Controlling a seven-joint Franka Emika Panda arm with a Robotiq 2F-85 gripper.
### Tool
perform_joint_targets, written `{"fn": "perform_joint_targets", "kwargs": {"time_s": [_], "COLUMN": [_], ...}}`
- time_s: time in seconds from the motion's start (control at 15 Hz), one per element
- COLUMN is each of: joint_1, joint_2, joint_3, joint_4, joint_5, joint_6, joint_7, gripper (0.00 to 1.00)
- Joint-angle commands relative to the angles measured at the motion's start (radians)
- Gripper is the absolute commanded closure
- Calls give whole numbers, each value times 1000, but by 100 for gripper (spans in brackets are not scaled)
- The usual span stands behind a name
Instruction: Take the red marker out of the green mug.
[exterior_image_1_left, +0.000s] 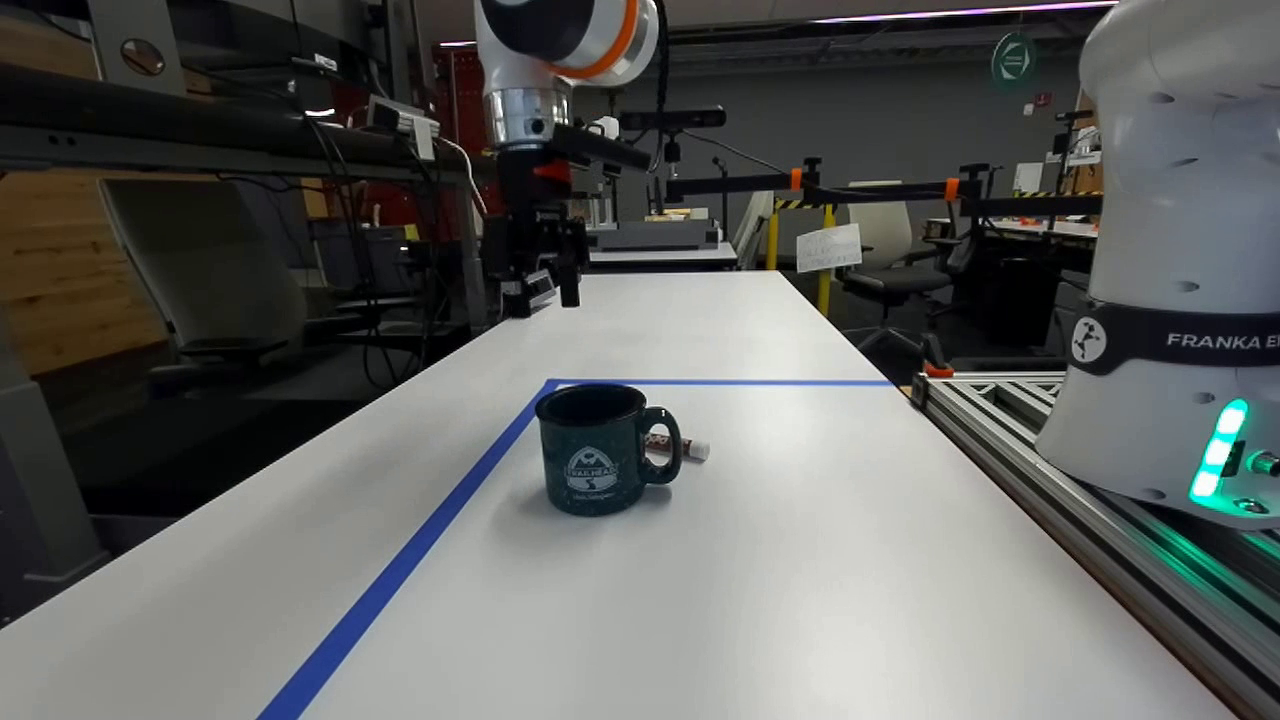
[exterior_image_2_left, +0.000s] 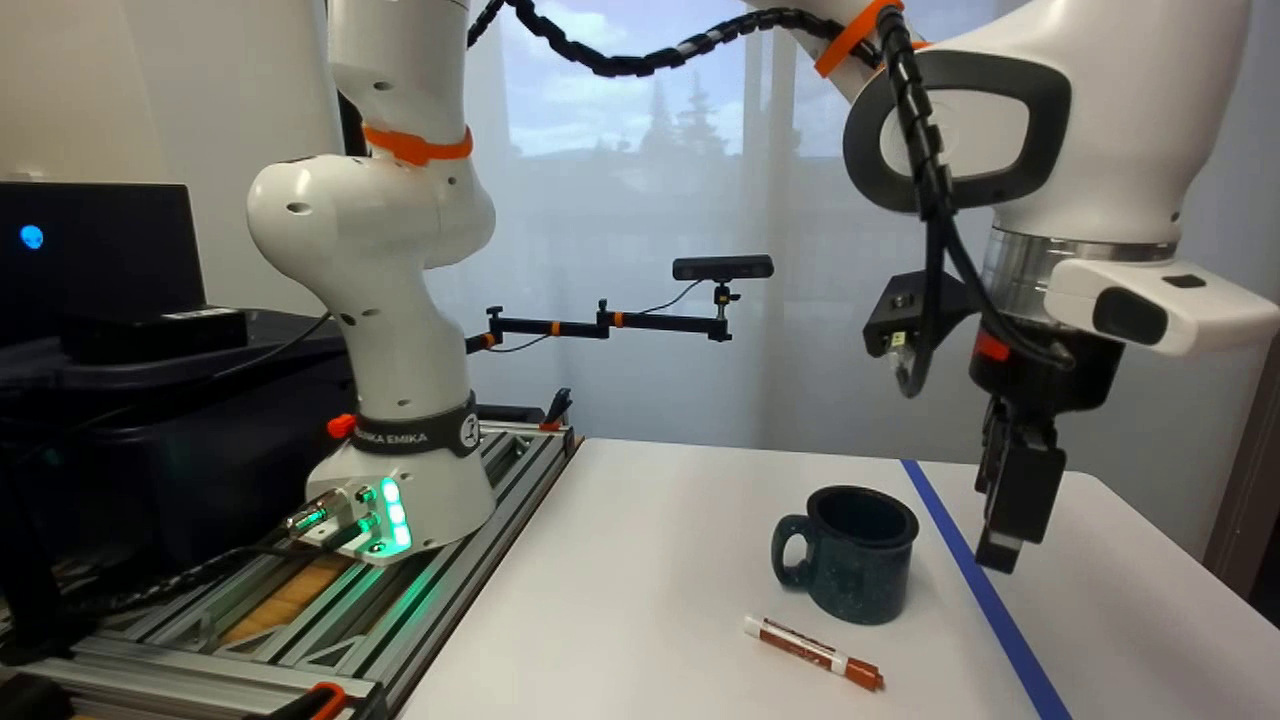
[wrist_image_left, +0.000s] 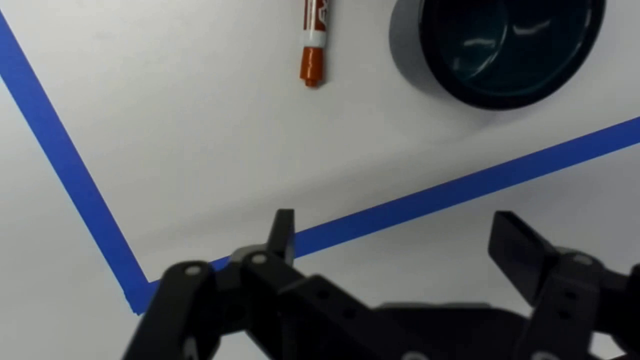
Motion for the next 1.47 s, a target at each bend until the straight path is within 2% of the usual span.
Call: {"fn": "perform_joint_targets", "kwargs": {"time_s": [0.0,0.33,0.53,0.6,0.67,1.4], "joint_1": [34,73,92,92,87,88], "joint_2": [-81,-123,-138,-141,-94,-104], "joint_3": [23,62,70,70,71,72], "joint_4": [-61,-96,-123,-127,-84,-94], "joint_5": [-15,-29,-74,-76,-42,-52], "joint_6": [-3,-38,-11,-10,-18,-18], "joint_7": [23,-4,7,5,-2,-2], "gripper": [0,0,0,0,0,0]}}
